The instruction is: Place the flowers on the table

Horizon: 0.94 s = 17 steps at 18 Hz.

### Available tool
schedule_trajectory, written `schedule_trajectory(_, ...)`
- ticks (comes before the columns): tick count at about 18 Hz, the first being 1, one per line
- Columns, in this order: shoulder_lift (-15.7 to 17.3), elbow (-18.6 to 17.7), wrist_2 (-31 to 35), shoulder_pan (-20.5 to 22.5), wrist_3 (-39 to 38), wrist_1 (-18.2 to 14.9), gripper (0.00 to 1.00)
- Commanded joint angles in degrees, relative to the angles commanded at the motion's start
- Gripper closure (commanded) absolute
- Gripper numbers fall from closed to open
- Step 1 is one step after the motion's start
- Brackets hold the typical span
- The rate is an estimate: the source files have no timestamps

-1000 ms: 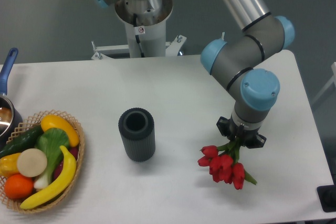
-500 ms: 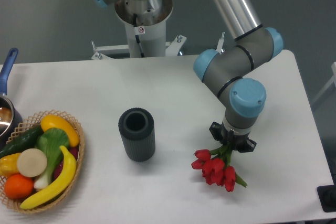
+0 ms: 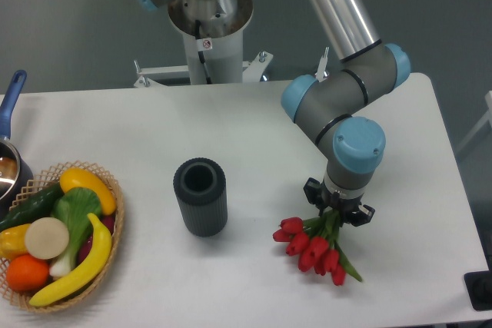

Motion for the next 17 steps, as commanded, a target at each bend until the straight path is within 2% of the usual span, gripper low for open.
schedule_trajectory(4, 0.5, 0.3, 0.7, -0.1, 0.0, 2.9, 0.00)
schedule_trajectory(6, 2.9, -0.3, 0.3, 0.5, 0.4, 3.0, 0.00)
schedule_trajectory(10, 4.2, -0.4, 0.4, 1.8, 0.6, 2.3, 0.00)
schedule_trajectory(17, 8.6, -5.7, 0.2, 4.0, 9.5, 3.2, 0.00)
